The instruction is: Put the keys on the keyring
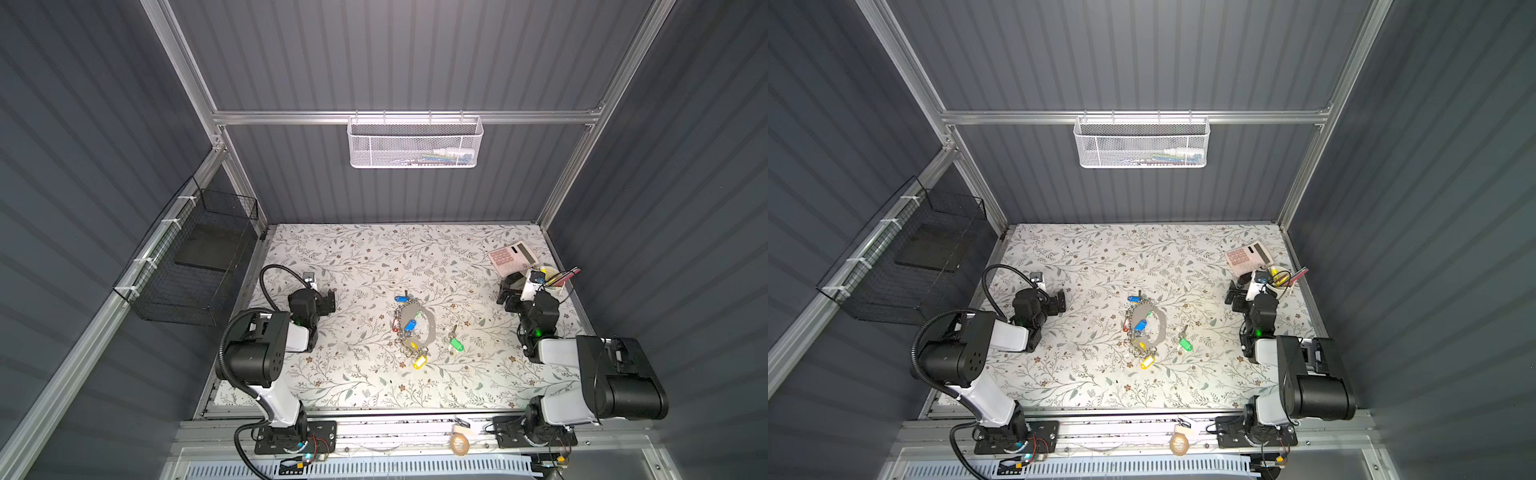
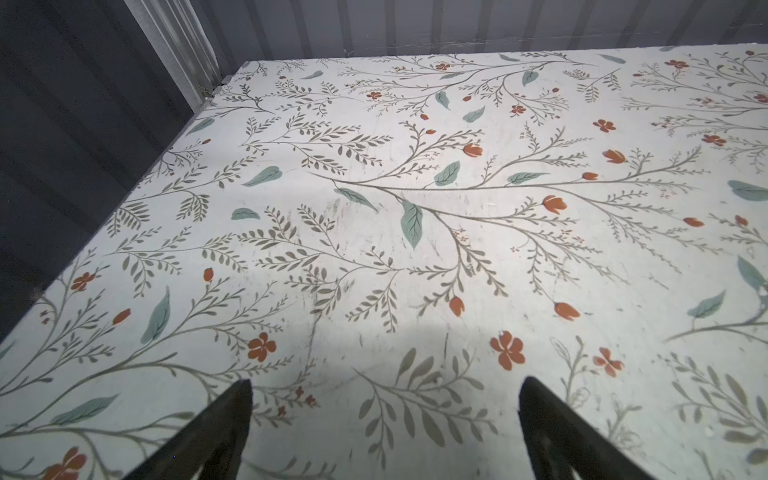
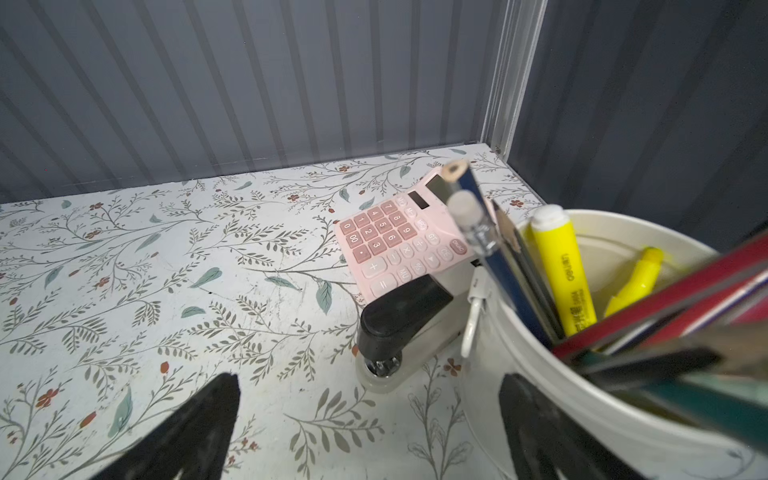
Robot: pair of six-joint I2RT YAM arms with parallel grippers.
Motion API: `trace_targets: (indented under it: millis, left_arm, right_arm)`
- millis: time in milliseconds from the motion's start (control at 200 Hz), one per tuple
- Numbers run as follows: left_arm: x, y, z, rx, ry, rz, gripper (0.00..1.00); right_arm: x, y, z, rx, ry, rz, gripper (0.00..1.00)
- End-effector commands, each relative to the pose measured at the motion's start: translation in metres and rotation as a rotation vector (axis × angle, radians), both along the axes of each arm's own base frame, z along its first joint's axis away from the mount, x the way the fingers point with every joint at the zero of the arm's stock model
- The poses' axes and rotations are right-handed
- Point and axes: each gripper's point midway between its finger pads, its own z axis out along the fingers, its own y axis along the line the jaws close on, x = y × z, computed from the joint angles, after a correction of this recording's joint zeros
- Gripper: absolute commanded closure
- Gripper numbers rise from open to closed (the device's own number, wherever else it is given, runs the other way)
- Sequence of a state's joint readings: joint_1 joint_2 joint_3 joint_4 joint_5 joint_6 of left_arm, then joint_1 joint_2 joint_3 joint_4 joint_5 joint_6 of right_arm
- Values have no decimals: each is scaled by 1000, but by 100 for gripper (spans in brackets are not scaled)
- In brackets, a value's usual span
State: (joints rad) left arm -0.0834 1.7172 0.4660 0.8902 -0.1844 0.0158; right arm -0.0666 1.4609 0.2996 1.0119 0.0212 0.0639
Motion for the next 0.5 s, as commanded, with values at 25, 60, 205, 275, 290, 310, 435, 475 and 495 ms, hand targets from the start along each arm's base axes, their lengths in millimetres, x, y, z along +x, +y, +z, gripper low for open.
trace_targets:
  millis: [25,60,205,275,290,310,435,475,495]
  left_arm:
    - [6,1,6,4,-12,-8,0]
    - [6,1,6,3,-12,-8,0]
    - [5,1,5,2,-11,-6,0]
    - [6,1,6,1,-12,-7,0]
    - [6,1,6,2,-12,-7,0]
    - [6,1,6,1,-12,-7,0]
    - [6,1,6,1,-12,-8,0]
    - [6,1,6,1,-12,-8,0]
    - [6,1,6,1,-12,-7,0]
  right_arm:
    - [4,1,4,9,-4,8,1]
    - [4,1,3,9,-3,8,1]
    - [4,1,3,9,-3,7,1]
    - [5,1,3,9,-1,8,1]
    - [5,1,3,9,0,9,1]
    - [5,1,3,10,2,10,1]
    - [4,1,3,9,0,11,1]
    - [4,1,3,9,-1,11,1]
    - [4,2,3,9,-1,12,1]
